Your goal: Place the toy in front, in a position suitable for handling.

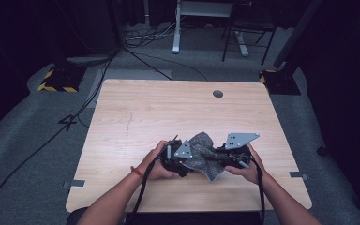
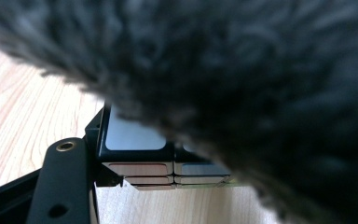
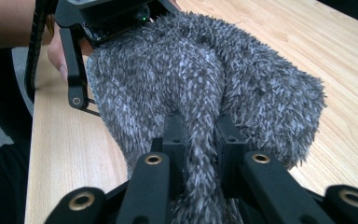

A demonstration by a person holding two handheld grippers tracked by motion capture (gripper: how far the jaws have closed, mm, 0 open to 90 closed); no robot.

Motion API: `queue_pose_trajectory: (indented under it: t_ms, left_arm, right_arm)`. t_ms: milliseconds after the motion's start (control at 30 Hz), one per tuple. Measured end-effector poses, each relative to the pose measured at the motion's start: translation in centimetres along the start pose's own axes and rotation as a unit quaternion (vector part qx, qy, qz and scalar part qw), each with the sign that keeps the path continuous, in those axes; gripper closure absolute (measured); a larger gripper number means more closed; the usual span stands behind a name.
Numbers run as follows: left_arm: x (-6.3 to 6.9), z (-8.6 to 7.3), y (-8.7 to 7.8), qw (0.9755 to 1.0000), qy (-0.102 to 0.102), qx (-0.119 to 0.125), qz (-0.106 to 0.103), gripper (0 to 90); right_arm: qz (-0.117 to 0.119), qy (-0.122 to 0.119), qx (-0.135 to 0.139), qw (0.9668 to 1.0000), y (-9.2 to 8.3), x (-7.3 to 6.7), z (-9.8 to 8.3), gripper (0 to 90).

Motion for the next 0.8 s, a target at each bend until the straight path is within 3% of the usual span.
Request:
queue_pose_trajectory:
  t_ms: [133, 367, 467, 500, 667, 800]
  left_arm:
    - [0.4, -0.1, 0.9, 0.9995, 0.01, -0.029, 0.004, 33.9]
    - [0.8, -0.1, 1.4, 0.9995, 0.013, -0.028, -0.003, 33.9]
    - [0.7, -0.1, 1.5, 0.9994, 0.009, -0.033, -0.004, 33.9]
    - [0.7, -0.2, 1.6, 0.9994, 0.006, -0.034, -0.007, 33.9]
    - [0.8, -0.3, 1.5, 0.9994, 0.003, -0.029, -0.018, 34.0]
    - [0.8, -0.2, 1.2, 0.9995, 0.0, -0.02, -0.023, 34.0]
  right_arm:
    - [0.006, -0.009, -0.009, 0.9999, 0.4, -0.6, -0.1, 78.2]
    - [0.017, -0.013, -0.022, 0.9995, 1.3, -1.6, 0.0, 77.6]
    - [0.009, -0.012, -0.026, 0.9995, 1.5, -1.6, 0.0, 77.6]
    - [-0.005, -0.022, -0.041, 0.9989, 1.7, -1.5, -0.1, 77.8]
    - [-0.025, 0.009, -0.045, 0.9986, 1.1, -0.1, -0.8, 78.0]
    - [-0.039, 0.011, -0.049, 0.998, 0.7, 0.3, -1.2, 78.2]
Point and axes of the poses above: each handheld gripper's, and its own axes: y roughly forward along the jaws, z roughly out of its top, x roughly to its right, the point moved 2 cm from there along y, roughly forward along the jaws, and after that the axes turned 1 degree about y, right-handed, at the moved point
